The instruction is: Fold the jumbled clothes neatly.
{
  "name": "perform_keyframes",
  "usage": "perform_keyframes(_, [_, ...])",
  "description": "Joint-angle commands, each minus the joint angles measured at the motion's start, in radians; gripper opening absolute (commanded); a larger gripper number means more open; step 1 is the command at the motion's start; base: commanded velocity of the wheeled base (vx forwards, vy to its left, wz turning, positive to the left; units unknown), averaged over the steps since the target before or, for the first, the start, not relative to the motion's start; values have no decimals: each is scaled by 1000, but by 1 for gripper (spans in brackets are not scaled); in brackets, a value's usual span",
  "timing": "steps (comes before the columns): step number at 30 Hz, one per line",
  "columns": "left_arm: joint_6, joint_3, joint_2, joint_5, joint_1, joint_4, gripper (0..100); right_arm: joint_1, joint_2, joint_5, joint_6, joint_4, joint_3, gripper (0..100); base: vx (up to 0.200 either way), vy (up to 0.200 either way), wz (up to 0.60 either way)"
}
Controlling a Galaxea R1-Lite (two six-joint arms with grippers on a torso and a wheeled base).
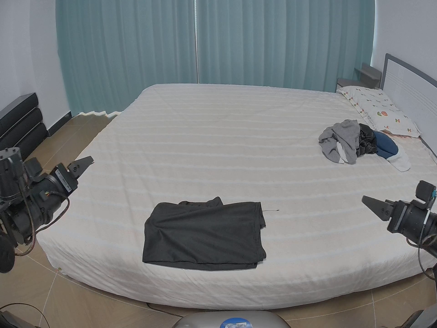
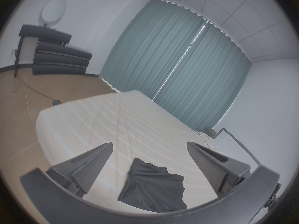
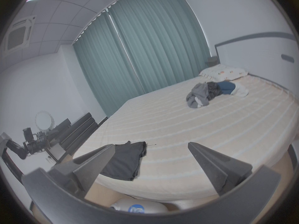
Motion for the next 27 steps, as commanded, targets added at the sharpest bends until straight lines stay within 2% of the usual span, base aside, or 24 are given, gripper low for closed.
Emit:
perform_keyframes(1, [85, 48, -334, 51, -1, 144, 100, -51, -348, -1, -132, 203, 20, 100, 0, 0, 0])
perform_keyframes(5, [119, 22, -506, 67, 0, 277, 100, -51, -518, -1, -201, 353, 7, 100, 0, 0, 0])
perform_keyframes(9, [185, 21, -662, 126, -1, 400, 100, -52, -658, -1, -218, 476, -5, 100, 0, 0, 0])
perform_keyframes(13, [237, 38, -774, 146, -1, 457, 100, -77, -744, -1, -224, 563, -5, 100, 0, 0, 0])
perform_keyframes(15, [286, 56, -883, 176, -1, 526, 100, -115, -819, -1, -254, 644, -13, 100, 0, 0, 0])
perform_keyframes(20, [362, 58, -1073, 207, 13, 685, 100, -123, -940, -4, -318, 752, -29, 100, 0, 0, 0])
perform_keyframes(23, [383, 58, -1138, 207, 39, 734, 100, -124, -983, -13, -341, 792, -33, 100, 0, 0, 0])
perform_keyframes(24, [406, 56, -1201, 206, 74, 777, 100, -124, -1020, -31, -369, 830, -33, 100, 0, 0, 0])
perform_keyframes(27, [457, 58, -1277, 201, 105, 799, 100, -129, -1023, -90, -384, 827, -36, 100, 0, 0, 0])
